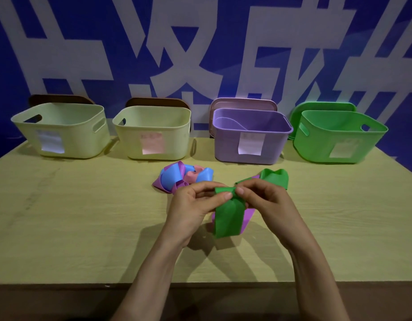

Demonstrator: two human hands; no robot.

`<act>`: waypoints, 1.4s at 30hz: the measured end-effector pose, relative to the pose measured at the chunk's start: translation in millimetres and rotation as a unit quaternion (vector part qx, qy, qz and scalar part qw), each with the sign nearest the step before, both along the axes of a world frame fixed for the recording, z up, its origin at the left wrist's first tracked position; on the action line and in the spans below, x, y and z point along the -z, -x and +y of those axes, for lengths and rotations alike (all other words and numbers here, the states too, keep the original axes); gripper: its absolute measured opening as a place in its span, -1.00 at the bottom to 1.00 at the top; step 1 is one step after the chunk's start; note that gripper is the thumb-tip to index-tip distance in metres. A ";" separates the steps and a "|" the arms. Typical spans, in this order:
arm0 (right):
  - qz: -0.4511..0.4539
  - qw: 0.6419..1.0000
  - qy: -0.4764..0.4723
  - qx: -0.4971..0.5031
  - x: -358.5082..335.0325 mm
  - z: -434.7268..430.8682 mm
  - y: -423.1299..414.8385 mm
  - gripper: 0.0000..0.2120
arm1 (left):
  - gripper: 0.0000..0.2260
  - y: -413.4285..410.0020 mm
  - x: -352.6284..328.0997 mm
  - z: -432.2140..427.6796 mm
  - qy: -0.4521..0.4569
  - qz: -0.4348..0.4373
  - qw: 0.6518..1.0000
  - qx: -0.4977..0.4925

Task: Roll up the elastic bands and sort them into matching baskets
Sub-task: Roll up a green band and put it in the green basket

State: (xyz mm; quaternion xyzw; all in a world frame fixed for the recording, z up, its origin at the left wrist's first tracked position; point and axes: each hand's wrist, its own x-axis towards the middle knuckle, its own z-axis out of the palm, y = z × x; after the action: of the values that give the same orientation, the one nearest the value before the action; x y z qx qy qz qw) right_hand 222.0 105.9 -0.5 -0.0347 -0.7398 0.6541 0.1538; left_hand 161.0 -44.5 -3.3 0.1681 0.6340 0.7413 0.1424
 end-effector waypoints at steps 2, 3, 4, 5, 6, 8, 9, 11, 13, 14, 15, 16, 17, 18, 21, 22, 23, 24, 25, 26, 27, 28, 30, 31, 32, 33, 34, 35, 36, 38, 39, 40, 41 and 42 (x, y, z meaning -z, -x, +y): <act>0.012 1.000 0.013 0.012 0.1 -1.3 1.7 -0.82 | -0.83 -0.6 -0.9 0.5 -0.009 -0.012 1.000 0.005; 0.017 0.999 0.020 0.018 0.3 -1.9 2.3 -0.80 | -0.83 -0.7 -1.4 0.9 -0.013 -0.018 1.000 0.015; 0.020 0.999 0.029 0.022 0.5 -2.5 3.0 -0.79 | -0.80 -0.4 -1.0 1.3 -0.017 -0.025 0.999 0.025; 0.022 0.999 0.043 0.025 0.5 -2.9 3.5 -0.80 | -0.75 -0.2 -0.4 1.2 -0.019 -0.034 0.999 0.034; 0.025 0.997 0.068 0.027 0.7 -3.4 4.1 -0.84 | -0.71 -0.2 0.5 0.9 -0.019 -0.044 0.998 0.041; 0.034 0.991 0.121 0.033 0.8 -3.6 4.9 -0.91 | -0.73 0.2 2.9 0.0 -0.002 -0.053 0.997 0.047; 0.039 0.990 0.133 0.035 0.6 -3.6 4.9 -0.91 | -0.76 0.4 4.1 -0.5 0.010 -0.055 0.997 0.049; 0.042 0.990 0.130 0.038 0.4 -3.8 4.8 -0.90 | -0.79 0.9 5.6 -1.3 0.011 -0.060 0.997 0.046; 0.044 0.991 0.120 0.040 0.3 -4.1 3.7 -0.89 | -0.80 1.7 4.5 -2.4 -0.003 -0.065 0.997 0.047; 0.046 0.991 0.116 0.039 0.1 -4.1 3.1 -0.87 | -0.83 1.9 3.2 -2.8 -0.005 -0.065 0.996 0.052; 0.047 0.992 0.110 0.038 -0.2 -4.1 2.3 -0.85 | -0.85 1.7 1.7 -3.2 -0.005 -0.063 0.996 0.058; 0.051 0.992 0.105 0.038 -0.2 -3.8 1.8 -0.83 | -0.87 1.4 0.8 -3.4 -0.003 -0.060 0.996 0.062; 0.054 0.993 0.102 0.037 -0.6 -3.7 1.2 -0.80 | -0.87 0.7 -0.5 -3.5 -0.003 -0.060 0.996 0.064; 0.058 0.993 0.099 0.036 -1.3 -3.5 0.7 -0.78 | -0.87 0.4 -0.9 -3.6 -0.006 -0.060 0.996 0.066; 0.065 0.995 0.073 0.031 -2.9 -3.1 -0.5 -0.75 | -0.85 -1.2 -2.8 -2.3 -0.019 -0.060 0.996 0.063; 0.066 0.995 0.067 0.029 -2.9 -2.9 -0.8 -0.75 | -0.86 -1.8 -3.7 -1.5 -0.023 -0.062 0.996 0.059; 0.067 0.995 0.064 0.026 -3.1 -3.0 -1.1 -0.75 | -0.87 -2.2 -4.6 -0.8 -0.028 -0.065 0.996 0.053; 0.069 0.996 0.061 0.023 -3.0 -3.1 -1.1 -0.74 | -0.84 -1.5 -4.2 -0.2 -0.033 -0.066 0.996 0.048; 0.069 0.996 0.056 0.021 -2.7 -3.4 -1.0 -0.74 | -0.81 -1.0 -4.6 0.3 -0.035 -0.069 0.996 0.043; 0.067 0.996 0.051 0.018 -2.1 -3.4 -0.7 -0.74 | -0.81 -0.2 -4.2 0.7 -0.035 -0.068 0.996 0.038; 0.064 0.997 0.046 0.013 -2.0 -3.5 -0.8 -0.75 | -0.84 0.1 -3.5 0.7 -0.036 -0.065 0.997 0.034; 0.060 0.997 0.045 0.006 -1.5 -3.6 -1.0 -0.75 | -0.88 0.7 -1.9 0.7 -0.039 -0.061 0.997 0.033; 0.050 0.997 0.056 -0.005 -0.6 -3.2 -1.7 -0.73 | -0.87 1.5 -0.2 0.3 -0.047 -0.059 0.997 0.031; 0.044 0.997 0.063 -0.003 -0.3 -3.1 -1.9 -0.71 | -0.85 2.0 0.6 -0.4 -0.049 -0.056 0.997 0.030; 0.038 0.997 0.066 0.004 0.1 -3.2 -1.7 -0.70 | -0.83 2.5 1.7 -0.5 -0.049 -0.052 0.997 0.029; 0.030 0.997 0.064 0.012 -0.1 -3.7 -1.3 -0.69 | -0.81 2.7 2.2 -0.6 -0.047 -0.050 0.997 0.028; 0.021 0.998 0.058 0.015 -0.1 -4.4 -0.6 -0.70 | -0.79 3.0 2.8 -0.5 -0.044 -0.047 0.998 0.026; 0.013 0.999 0.050 0.013 -0.1 -5.3 0.5 -0.72 | -0.79 3.2 3.4 -0.5 -0.042 -0.043 0.998 0.024; 0.008 0.999 0.042 0.007 0.5 -5.8 1.5 -0.76 | -0.80 3.6 4.3 -0.3 -0.040 -0.037 0.998 0.020; 0.004 0.999 0.033 0.003 1.8 -6.0 2.7 -0.85 | -0.81 3.3 4.9 0.3 -0.034 -0.023 0.999 0.017; 0.007 0.999 0.031 0.007 2.0 -5.9 2.8 -0.88 | -0.82 3.0 4.8 0.3 -0.032 -0.019 0.999 0.018; 0.011 0.999 0.032 0.013 1.9 -5.8 3.0 -0.89 | -0.84 2.5 4.8 0.1 -0.031 -0.018 0.999 0.019; 0.015 0.999 0.039 0.019 1.8 -6.0 3.0 -0.90 | -0.84 2.3 4.1 -0.2 -0.030 -0.020 0.999 0.022; 0.017 0.998 0.050 0.025 1.8 -6.7 3.2 -0.88 | -0.84 2.4 3.2 -0.2 -0.029 -0.024 0.999 0.027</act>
State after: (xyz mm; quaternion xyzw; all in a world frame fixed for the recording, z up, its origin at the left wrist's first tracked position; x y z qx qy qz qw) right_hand 218.8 99.2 -2.4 -0.0498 -0.7021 0.6868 0.1813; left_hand 158.7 -44.7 -6.5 0.1713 0.6035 0.7593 0.1728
